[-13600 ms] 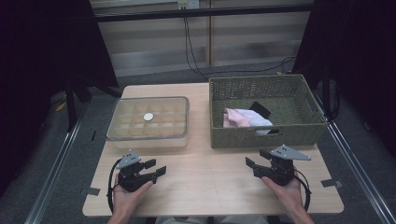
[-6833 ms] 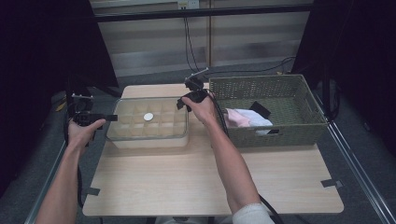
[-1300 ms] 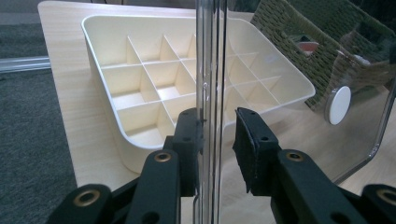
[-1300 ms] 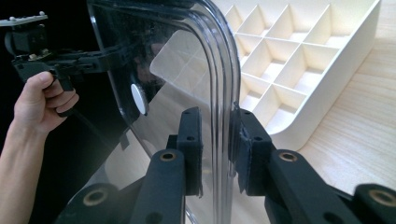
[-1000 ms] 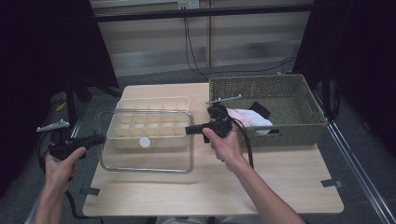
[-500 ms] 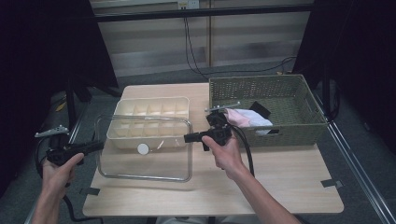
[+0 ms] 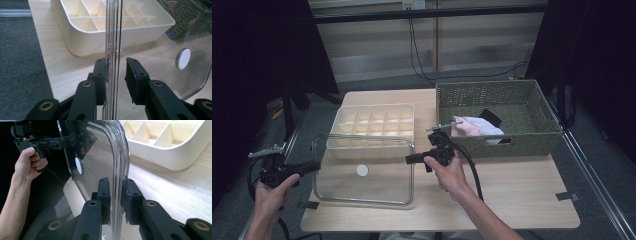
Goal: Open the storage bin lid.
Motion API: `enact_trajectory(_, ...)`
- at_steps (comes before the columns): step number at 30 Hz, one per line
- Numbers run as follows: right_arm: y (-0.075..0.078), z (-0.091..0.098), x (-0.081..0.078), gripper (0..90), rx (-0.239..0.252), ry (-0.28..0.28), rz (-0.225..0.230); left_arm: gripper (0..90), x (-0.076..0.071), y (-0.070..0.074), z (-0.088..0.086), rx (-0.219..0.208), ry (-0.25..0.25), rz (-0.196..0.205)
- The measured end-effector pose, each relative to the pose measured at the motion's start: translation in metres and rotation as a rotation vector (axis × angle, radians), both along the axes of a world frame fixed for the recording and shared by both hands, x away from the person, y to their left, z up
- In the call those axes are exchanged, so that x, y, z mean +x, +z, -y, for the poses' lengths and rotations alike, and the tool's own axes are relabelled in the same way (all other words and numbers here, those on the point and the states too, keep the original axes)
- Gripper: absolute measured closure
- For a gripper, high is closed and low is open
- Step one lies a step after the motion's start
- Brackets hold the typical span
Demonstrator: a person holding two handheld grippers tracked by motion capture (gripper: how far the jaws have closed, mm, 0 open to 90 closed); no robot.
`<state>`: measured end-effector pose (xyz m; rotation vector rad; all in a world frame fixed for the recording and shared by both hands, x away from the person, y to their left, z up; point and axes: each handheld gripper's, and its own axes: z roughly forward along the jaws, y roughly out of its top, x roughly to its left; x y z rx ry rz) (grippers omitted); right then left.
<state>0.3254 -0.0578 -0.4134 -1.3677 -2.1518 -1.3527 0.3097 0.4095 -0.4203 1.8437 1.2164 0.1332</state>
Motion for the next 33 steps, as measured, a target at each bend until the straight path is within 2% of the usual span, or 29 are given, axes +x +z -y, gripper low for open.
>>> enact_trajectory(5, -0.001, -0.002, -0.004, 77.3, -0.019, -0.002, 0.01, 70.7, -0.004, -0.004, 0.0, 0.002, 0.009, -0.008)
enact_trajectory(6, -0.004, -0.001, -0.004, 77.0, -0.021, -0.002, 0.004, 70.9, -0.006, -0.007, 0.001, 0.005, -0.002, -0.022)
enact_trajectory(10, -0.012, -0.001, -0.003, 75.5, -0.043, -0.011, -0.012, 71.2, -0.01, -0.012, 0.004, 0.017, 0.003, -0.031)
enact_trajectory(12, -0.015, -0.001, -0.003, 75.4, -0.036, -0.015, -0.022, 71.3, -0.011, -0.014, 0.004, 0.017, 0.002, -0.036)
enact_trajectory(16, -0.019, 0.0, -0.003, 74.5, -0.044, -0.026, -0.018, 71.7, -0.015, -0.02, 0.004, 0.02, -0.007, -0.051)
enact_trajectory(19, -0.022, -0.002, -0.003, 73.9, -0.048, -0.032, -0.011, 71.6, -0.016, -0.023, 0.003, 0.011, -0.008, -0.061)
enact_trajectory(22, -0.027, -0.003, -0.002, 73.1, -0.054, -0.038, -0.02, 71.0, -0.015, -0.025, 0.003, 0.032, -0.016, -0.071)
enact_trajectory(26, -0.032, -0.004, -0.003, 72.1, -0.066, -0.038, -0.016, 70.5, -0.014, -0.027, 0.003, 0.036, -0.021, -0.084)
enact_trajectory(31, -0.04, -0.004, -0.001, 71.3, -0.062, -0.04, -0.053, 68.4, -0.015, -0.03, 0.005, 0.048, -0.025, -0.093)
enact_trajectory(33, -0.043, -0.004, -0.001, 70.5, -0.064, -0.038, -0.069, 68.1, -0.013, -0.034, 0.004, 0.032, -0.025, -0.103)
